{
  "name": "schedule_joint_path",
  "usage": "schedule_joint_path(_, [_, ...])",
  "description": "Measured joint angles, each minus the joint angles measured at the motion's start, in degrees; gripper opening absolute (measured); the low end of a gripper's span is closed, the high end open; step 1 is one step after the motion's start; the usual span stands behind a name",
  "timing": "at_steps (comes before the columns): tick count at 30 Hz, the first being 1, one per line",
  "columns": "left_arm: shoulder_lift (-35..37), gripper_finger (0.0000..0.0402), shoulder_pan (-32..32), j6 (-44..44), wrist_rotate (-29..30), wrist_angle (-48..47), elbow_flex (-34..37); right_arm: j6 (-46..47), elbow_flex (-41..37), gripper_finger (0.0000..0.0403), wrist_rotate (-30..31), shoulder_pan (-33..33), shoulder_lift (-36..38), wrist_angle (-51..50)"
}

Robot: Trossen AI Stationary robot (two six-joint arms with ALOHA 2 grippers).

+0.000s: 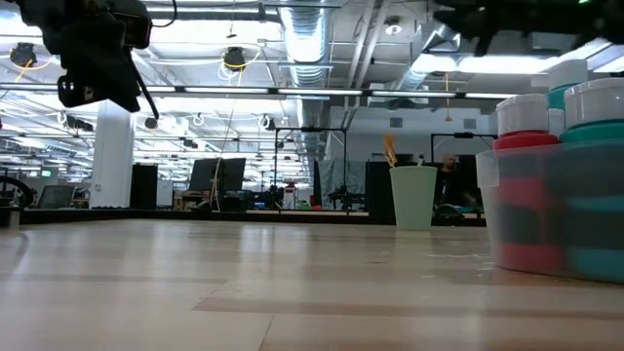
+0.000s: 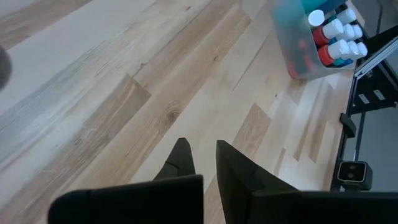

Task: Pick & Place Paint Supplies
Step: Return to Home Position

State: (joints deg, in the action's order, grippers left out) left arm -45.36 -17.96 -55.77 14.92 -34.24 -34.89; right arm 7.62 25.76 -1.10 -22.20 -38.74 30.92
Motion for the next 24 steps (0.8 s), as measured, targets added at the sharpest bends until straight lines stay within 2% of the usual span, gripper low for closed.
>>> schedule_joint_path(2, [0.0,0.0004,0.09,0.02,0.02,0.42,0.0,0.0,-0.1,0.0129,-1.96,0.06,6.29,-7.27])
schedule_joint_path(6, [0.0,0.0002,0.08,0.0,0.34,1.56,0.0,-1.12,-0.08,0.0024,-3.22,0.4,16.51,-17.58])
schedule_joint_path(7, [0.0,0.0002,0.08,0.01,0.35,1.82,0.0,-2.16,-0.41,0.0014,-3.62,0.76,18.3,-18.64])
schedule_joint_path(13, [0.0,0.0001,0.81,0.0,0.39,3.07,0.0,-4.51,-8.31,0.0003,-3.59,2.68,29.61,-17.45])
schedule_joint_path(18, [0.0,0.0001,1.94,0.75,0.51,5.3,0.0,-2.58,-17.23,0.0001,-3.57,2.73,38.6,-11.47])
schedule_joint_path(24, [2.39,0.0001,5.12,5.19,-3.44,7.84,-0.02,0.71,-22.9,0.0001,-3.62,2.58,37.93,-8.43])
